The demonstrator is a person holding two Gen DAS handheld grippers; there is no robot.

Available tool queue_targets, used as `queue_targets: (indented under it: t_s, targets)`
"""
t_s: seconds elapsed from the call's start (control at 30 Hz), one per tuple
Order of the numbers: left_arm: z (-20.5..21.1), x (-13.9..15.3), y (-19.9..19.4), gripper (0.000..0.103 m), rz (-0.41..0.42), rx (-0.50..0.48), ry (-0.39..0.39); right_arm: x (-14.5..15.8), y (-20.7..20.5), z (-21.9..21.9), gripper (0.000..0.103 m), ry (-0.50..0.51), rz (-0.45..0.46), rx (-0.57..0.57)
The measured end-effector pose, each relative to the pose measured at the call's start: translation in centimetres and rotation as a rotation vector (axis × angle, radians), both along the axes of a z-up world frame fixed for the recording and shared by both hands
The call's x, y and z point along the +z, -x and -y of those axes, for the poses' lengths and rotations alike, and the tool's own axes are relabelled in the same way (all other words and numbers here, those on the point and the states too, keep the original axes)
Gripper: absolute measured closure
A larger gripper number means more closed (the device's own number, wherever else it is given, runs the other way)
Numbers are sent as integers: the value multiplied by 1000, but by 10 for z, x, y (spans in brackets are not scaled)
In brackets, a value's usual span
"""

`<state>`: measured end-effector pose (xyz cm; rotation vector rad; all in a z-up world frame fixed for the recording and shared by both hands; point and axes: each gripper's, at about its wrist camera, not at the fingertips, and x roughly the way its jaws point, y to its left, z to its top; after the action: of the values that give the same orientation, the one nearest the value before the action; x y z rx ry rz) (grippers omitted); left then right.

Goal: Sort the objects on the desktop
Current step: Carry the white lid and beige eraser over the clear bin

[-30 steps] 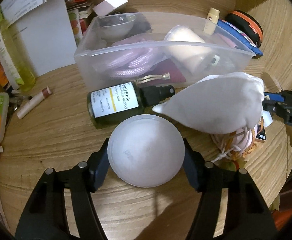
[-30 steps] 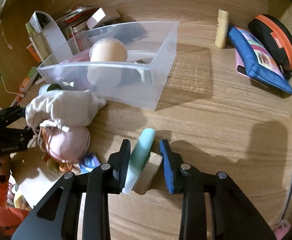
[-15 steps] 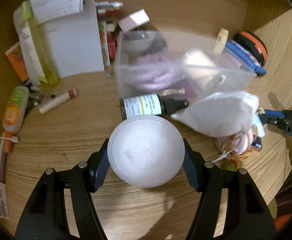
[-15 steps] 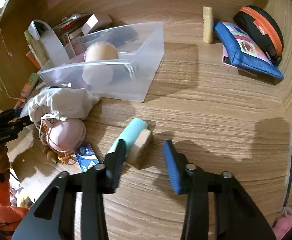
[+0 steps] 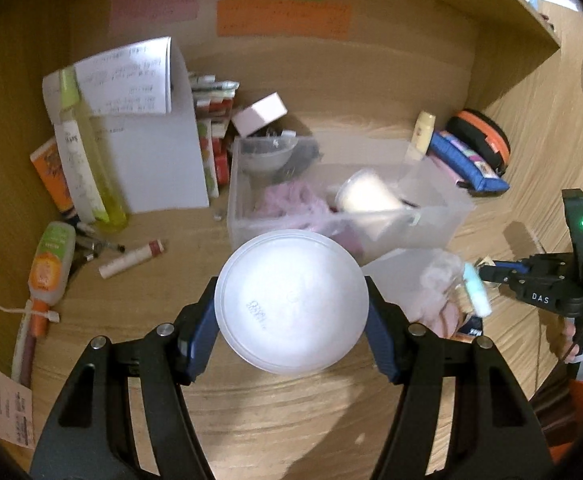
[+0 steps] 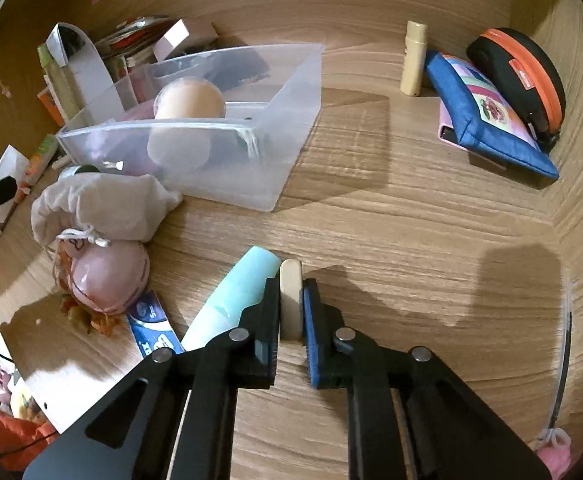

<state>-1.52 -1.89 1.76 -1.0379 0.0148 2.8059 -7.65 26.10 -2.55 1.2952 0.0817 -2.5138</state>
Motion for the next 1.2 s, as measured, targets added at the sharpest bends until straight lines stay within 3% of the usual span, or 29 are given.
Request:
queue_targets:
  t_s: [0.27,0.57,0.87,1.2]
  targets:
    - [-7,20,10,38,-57,-23,-5,45,-6,-17,93,154,-94,-22]
    - [-18,35,39,38,-83,-56,-33,83,-1,3,93,216,-187,29]
    - [-24,39,81,38,-49,-73,-83,87,30,26,93,227,-200,49]
    - [-35,9,124,38,36,-62,-82,64,61,46,93,157,-165,35]
